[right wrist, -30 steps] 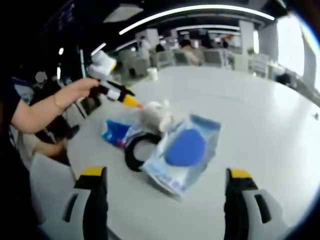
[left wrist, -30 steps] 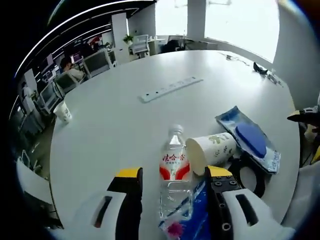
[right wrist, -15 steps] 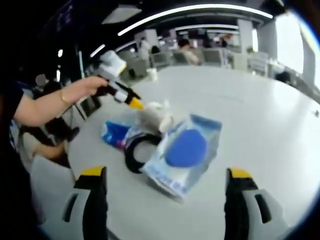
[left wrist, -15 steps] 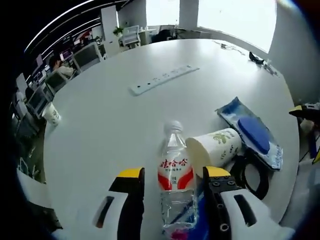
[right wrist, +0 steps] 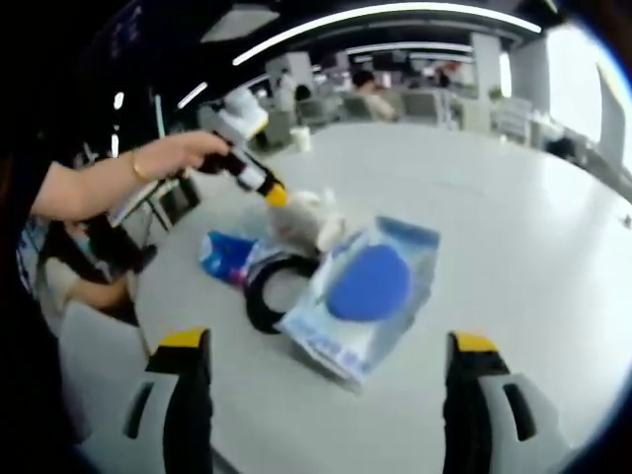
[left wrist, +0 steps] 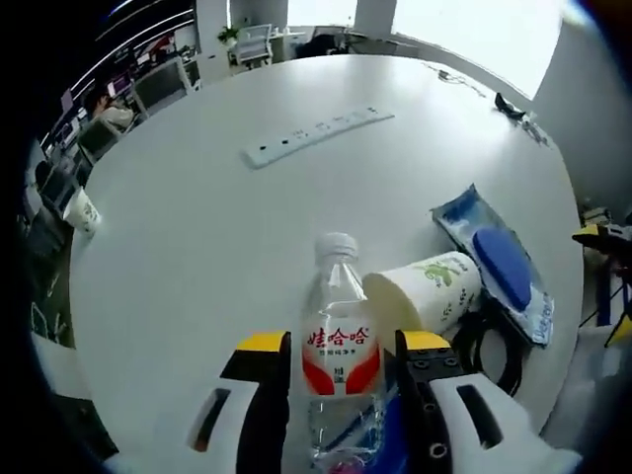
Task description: Arrange the tabletop items into an orderly group along one side of the table until the central work area is clear of visible clutter.
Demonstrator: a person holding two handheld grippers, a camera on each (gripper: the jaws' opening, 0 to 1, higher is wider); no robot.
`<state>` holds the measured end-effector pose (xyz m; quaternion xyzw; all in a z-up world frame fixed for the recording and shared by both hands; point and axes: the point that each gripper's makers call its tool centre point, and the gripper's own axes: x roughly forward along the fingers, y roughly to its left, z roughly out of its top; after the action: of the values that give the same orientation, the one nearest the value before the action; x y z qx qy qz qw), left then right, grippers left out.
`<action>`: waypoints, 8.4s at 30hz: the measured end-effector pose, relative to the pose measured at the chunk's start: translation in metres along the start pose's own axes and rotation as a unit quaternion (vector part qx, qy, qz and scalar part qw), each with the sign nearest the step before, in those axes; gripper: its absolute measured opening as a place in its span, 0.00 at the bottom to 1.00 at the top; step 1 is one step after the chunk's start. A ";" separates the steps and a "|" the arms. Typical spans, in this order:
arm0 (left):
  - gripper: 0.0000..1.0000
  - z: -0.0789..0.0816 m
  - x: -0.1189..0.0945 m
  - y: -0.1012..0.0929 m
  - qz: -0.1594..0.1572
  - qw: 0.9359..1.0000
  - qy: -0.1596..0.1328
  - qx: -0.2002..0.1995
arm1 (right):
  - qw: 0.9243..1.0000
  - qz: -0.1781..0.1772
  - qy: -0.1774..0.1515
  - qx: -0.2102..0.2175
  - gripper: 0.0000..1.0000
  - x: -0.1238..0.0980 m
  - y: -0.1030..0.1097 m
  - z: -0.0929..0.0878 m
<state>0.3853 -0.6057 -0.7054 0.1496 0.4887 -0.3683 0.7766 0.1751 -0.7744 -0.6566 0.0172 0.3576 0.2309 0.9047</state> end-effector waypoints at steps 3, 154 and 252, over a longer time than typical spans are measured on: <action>0.40 0.004 0.002 -0.002 -0.003 1.000 -0.002 0.002 | 1.000 0.000 0.002 0.000 0.96 0.000 0.000 -0.001; 0.35 -0.040 -0.110 0.131 0.287 0.863 -0.386 -0.152 | 1.000 -0.004 0.030 -0.006 0.95 0.006 0.016 -0.013; 0.65 -0.012 -0.079 -0.022 0.104 0.934 -0.342 -0.010 | 1.000 0.022 -0.002 -0.019 0.97 -0.001 0.027 -0.011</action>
<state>0.3414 -0.5801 -0.6392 0.0572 0.1783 -0.3093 0.9324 0.1563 -0.7527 -0.6594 0.0086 0.3506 0.2573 0.9005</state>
